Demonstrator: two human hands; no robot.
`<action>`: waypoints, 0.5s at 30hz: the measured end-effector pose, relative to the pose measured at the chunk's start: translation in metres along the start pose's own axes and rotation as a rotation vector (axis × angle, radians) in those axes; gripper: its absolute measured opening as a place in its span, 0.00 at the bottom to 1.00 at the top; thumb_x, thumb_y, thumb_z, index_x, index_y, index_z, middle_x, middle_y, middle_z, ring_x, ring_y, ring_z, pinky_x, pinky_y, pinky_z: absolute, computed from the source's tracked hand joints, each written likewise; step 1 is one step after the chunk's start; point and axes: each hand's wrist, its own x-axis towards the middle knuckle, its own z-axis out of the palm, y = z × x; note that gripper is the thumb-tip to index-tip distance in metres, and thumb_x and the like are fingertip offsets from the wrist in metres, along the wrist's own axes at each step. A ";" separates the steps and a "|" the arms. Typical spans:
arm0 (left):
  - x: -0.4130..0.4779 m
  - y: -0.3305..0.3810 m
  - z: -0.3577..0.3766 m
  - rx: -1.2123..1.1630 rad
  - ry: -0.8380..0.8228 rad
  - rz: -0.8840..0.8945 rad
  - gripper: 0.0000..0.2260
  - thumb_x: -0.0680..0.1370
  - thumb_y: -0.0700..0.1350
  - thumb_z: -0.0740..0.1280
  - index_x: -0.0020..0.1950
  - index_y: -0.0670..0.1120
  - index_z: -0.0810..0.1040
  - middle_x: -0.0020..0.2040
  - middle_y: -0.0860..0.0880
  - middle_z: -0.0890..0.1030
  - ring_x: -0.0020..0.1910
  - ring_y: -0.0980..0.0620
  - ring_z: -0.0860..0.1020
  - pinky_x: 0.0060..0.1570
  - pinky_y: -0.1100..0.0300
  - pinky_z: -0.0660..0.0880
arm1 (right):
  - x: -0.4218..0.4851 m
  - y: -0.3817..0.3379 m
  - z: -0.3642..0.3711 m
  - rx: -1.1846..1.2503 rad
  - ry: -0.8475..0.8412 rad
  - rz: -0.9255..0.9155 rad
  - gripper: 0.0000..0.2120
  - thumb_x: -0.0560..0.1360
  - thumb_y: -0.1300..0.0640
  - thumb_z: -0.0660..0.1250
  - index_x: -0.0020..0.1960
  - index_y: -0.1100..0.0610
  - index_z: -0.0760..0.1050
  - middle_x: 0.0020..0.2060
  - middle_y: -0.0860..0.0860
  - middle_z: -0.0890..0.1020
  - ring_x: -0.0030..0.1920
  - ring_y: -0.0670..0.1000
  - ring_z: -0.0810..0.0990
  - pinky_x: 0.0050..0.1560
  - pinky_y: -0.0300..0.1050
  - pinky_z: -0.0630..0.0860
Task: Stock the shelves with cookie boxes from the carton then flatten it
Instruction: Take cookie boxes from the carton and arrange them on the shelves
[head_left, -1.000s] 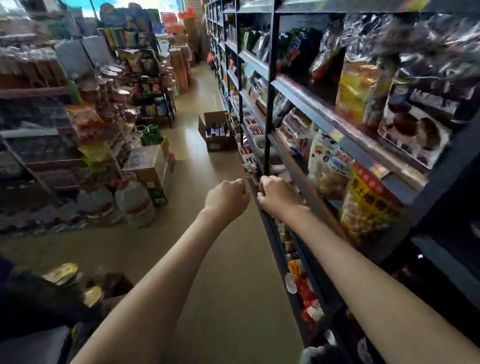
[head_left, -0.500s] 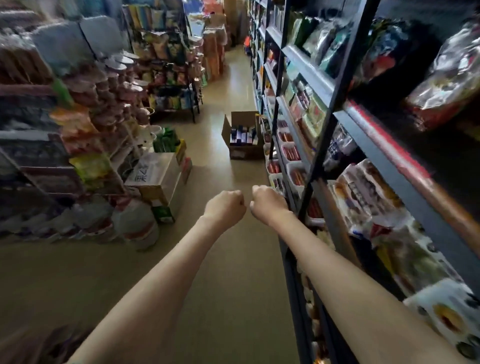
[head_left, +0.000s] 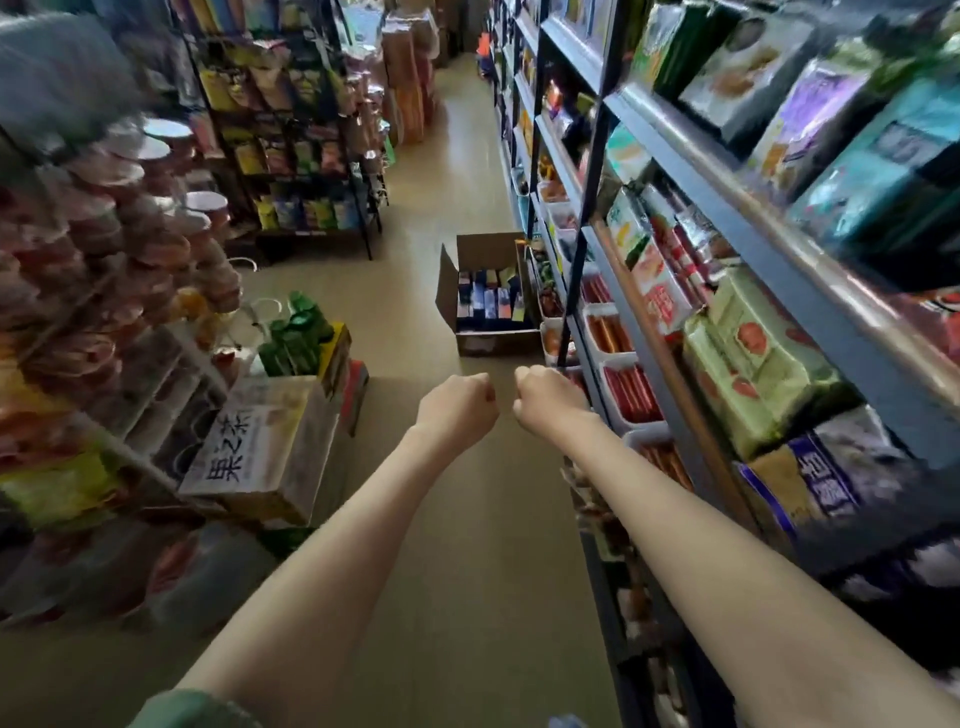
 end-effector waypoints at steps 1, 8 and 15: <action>0.034 -0.003 0.000 0.006 -0.015 0.005 0.10 0.77 0.46 0.60 0.54 0.46 0.78 0.52 0.45 0.81 0.51 0.43 0.79 0.47 0.55 0.75 | 0.033 0.006 -0.001 0.000 -0.005 0.006 0.10 0.77 0.61 0.59 0.57 0.61 0.73 0.56 0.58 0.77 0.57 0.58 0.76 0.49 0.48 0.71; 0.273 -0.050 0.000 0.033 -0.056 -0.054 0.10 0.77 0.46 0.60 0.52 0.46 0.78 0.51 0.44 0.81 0.49 0.42 0.79 0.47 0.53 0.77 | 0.288 0.053 -0.003 0.036 -0.055 0.009 0.08 0.77 0.62 0.60 0.55 0.60 0.72 0.53 0.58 0.78 0.55 0.59 0.77 0.44 0.46 0.70; 0.494 -0.106 -0.029 0.026 -0.061 -0.107 0.11 0.79 0.46 0.59 0.55 0.45 0.77 0.53 0.44 0.80 0.53 0.43 0.77 0.48 0.56 0.73 | 0.536 0.054 -0.013 0.042 -0.127 -0.042 0.09 0.76 0.61 0.60 0.56 0.61 0.71 0.56 0.57 0.76 0.58 0.59 0.75 0.47 0.48 0.70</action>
